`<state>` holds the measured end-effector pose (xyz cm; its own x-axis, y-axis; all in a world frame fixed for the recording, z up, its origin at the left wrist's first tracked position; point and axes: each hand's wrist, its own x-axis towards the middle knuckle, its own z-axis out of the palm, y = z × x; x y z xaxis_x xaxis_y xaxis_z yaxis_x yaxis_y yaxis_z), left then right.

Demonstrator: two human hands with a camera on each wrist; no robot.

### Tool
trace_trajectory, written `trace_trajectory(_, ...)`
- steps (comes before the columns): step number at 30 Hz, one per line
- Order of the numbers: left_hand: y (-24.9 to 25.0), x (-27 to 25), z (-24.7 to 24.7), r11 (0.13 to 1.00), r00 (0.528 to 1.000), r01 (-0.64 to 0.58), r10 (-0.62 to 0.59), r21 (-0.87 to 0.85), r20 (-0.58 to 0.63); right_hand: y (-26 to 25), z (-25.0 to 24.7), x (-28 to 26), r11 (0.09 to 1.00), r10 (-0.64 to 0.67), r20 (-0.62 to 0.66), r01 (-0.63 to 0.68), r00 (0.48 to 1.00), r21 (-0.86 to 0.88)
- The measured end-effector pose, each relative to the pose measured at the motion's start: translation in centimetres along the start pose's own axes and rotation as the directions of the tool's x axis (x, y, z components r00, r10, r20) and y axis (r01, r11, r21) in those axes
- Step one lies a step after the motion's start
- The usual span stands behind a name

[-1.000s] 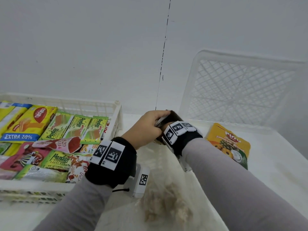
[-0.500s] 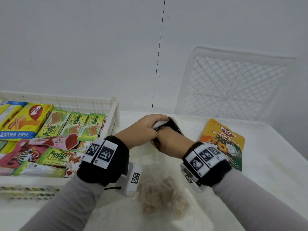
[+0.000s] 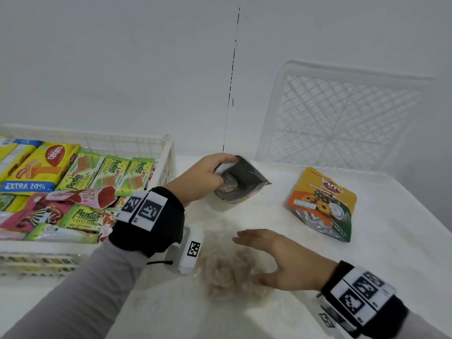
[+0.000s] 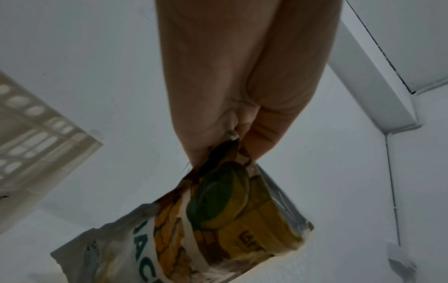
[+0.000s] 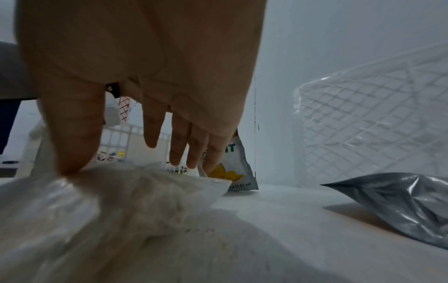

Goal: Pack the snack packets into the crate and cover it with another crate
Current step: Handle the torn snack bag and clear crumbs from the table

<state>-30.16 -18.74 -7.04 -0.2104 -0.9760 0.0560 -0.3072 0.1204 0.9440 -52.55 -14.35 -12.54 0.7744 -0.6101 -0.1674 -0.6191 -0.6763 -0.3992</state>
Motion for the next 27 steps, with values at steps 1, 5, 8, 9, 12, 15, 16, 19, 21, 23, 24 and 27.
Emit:
trace_trajectory(1,0.0,0.0,0.0,1.0,1.0,0.002,-0.002,-0.008,-0.007,0.1,0.0,0.1,1.0,0.013,0.027,-0.013,1.0,0.001)
trace_trajectory(5,0.2,0.0,0.2,1.0,0.999,0.015,-0.016,-0.009,-0.029,-0.2,0.2,1.0,0.998,0.042,0.186,-0.034,0.982,-0.05)
trace_trajectory(8,0.3,-0.1,0.4,1.0,0.999,0.012,-0.011,0.019,-0.038,-0.6,0.3,1.7,0.992,0.084,0.271,-0.053,0.959,-0.119)
trace_trajectory(9,0.3,-0.1,0.5,1.0,0.999,0.009,-0.008,0.026,-0.041,-0.7,0.3,1.9,0.986,0.1,0.28,-0.057,0.955,-0.157)
trace_trajectory(12,0.3,-0.3,0.8,0.999,0.999,0.005,-0.003,0.042,-0.045,-1.0,0.5,2.3,0.961,0.145,0.298,-0.063,0.943,-0.269)
trace_trajectory(15,0.1,-0.4,0.9,0.999,0.999,0.001,0.002,0.05,-0.047,-1.2,0.8,2.3,0.952,0.165,0.282,-0.077,0.945,-0.297)
trace_trajectory(16,0.1,-0.4,0.9,0.999,0.999,-0.003,0.006,0.048,-0.049,-1.3,0.9,2.3,0.951,0.171,0.271,-0.087,0.947,-0.298)
trace_trajectory(19,0.0,-0.7,0.9,1.0,0.998,-0.007,0.009,0.024,-0.06,-1.4,1.0,2.1,0.951,0.195,0.23,-0.127,0.954,-0.283)
trace_trajectory(21,0.0,-0.8,1.0,1.0,0.998,-0.014,0.014,0.008,-0.06,-1.2,0.9,1.9,0.958,0.203,0.209,-0.15,0.957,-0.245)
trace_trajectory(23,0.0,-0.9,0.9,1.0,0.998,-0.011,0.011,0.001,-0.059,-1.0,0.5,1.6,0.967,0.205,0.201,-0.166,0.958,-0.193)
trace_trajectory(24,0.0,-0.8,0.9,1.0,0.998,-0.007,0.006,-0.003,-0.063,-1.0,0.2,1.4,0.971,0.204,0.19,-0.173,0.96,-0.165)
trace_trajectory(27,0.1,-0.7,0.8,1.0,0.996,0.002,-0.002,-0.007,-0.093,-1.5,-1.7,0.7,0.981,0.191,0.076,-0.189,0.979,-0.038)
